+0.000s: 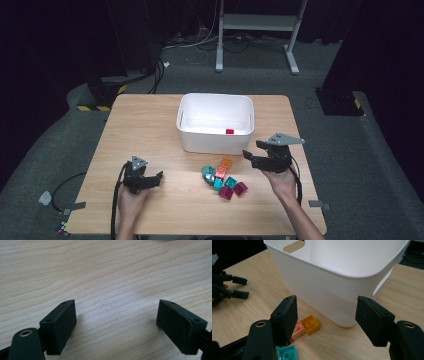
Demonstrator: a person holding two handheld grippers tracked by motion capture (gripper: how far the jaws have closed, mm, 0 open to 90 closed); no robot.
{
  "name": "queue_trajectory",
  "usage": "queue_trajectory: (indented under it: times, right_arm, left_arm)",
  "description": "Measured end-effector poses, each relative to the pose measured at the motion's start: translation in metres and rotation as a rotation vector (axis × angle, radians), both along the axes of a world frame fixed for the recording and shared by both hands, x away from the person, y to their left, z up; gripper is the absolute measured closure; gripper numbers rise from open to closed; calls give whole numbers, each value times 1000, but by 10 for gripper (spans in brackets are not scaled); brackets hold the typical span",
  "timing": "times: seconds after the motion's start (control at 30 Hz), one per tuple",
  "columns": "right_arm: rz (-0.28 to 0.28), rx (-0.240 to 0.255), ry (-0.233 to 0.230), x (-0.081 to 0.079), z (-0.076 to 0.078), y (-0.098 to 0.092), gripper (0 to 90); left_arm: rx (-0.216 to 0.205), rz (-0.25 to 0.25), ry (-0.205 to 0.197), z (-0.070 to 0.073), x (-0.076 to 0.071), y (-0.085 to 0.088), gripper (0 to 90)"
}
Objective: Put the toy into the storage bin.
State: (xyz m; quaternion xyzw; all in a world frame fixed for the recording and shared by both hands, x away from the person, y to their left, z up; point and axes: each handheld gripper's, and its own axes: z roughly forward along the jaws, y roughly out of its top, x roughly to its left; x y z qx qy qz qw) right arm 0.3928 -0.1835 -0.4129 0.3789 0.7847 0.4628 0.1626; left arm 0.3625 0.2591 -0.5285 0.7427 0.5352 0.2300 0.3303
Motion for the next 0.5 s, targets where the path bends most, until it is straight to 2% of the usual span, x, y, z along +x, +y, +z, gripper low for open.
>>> queue_trajectory:
  times: [0.17,0.5]
  right_arm:
    - [-7,4,14,-16,-20,-6,340]
    - [-15,-6,45,-41,-50,-13,340]
  left_arm:
    - [3,-1,1,0,0,0,165]
    - [-1,4,0,0,0,0,168]
